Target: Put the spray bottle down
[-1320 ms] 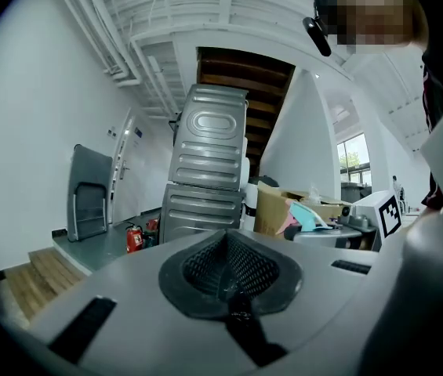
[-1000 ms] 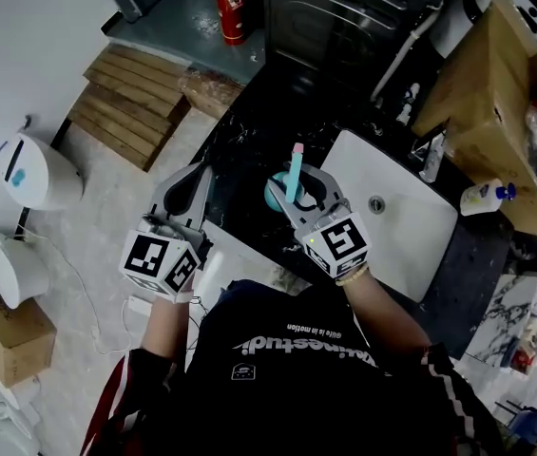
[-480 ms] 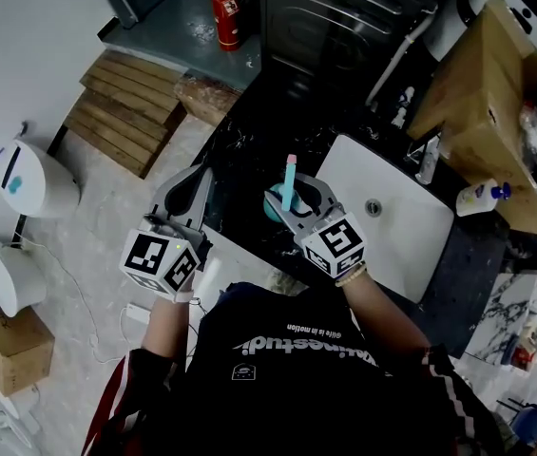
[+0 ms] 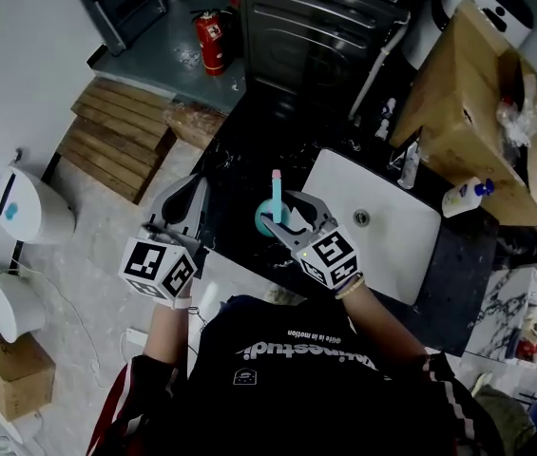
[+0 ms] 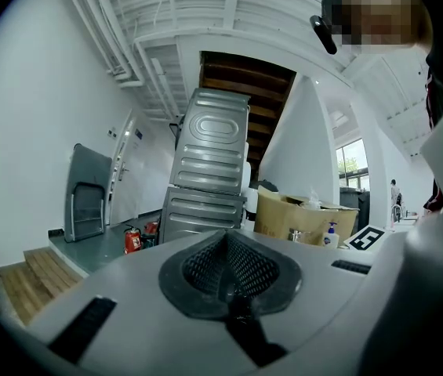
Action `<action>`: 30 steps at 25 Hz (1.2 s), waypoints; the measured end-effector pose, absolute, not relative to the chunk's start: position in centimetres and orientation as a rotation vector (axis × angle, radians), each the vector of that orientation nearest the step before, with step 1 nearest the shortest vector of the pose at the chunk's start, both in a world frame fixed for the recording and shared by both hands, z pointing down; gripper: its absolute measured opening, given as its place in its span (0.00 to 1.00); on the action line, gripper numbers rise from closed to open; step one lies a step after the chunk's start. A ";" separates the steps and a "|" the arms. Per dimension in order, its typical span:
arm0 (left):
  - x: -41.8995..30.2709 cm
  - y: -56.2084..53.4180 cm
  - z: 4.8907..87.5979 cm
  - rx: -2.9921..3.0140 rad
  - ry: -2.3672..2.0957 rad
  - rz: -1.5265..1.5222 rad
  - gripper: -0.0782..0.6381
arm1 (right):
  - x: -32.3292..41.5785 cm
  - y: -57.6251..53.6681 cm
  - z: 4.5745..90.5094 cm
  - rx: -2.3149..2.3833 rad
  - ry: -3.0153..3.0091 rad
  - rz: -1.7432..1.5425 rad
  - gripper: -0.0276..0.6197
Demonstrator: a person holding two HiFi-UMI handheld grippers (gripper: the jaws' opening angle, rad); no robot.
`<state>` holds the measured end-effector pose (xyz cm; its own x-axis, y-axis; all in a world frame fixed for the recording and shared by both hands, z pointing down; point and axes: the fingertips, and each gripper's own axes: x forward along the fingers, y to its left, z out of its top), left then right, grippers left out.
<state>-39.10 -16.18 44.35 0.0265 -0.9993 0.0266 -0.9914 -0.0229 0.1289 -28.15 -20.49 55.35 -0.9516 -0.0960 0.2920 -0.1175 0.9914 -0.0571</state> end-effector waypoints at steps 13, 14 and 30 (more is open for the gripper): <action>-34.8 -19.5 41.1 2.333 -2.050 -0.132 0.13 | -19.8 -19.7 53.4 0.272 -2.842 0.144 0.45; -34.0 -20.1 40.7 2.347 -2.037 -0.136 0.13 | -18.5 -20.1 53.0 0.304 -2.849 0.158 0.45; -13.6 -29.2 35.0 2.634 -1.678 -0.193 0.13 | 4.1 -28.5 40.2 0.900 -2.953 0.041 0.20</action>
<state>-13.61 -29.24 35.00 0.4171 -0.9036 -0.0973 -0.9021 -0.4247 0.0769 4.14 -28.51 40.16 -0.8287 -0.5565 0.0595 -0.5579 0.8298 -0.0099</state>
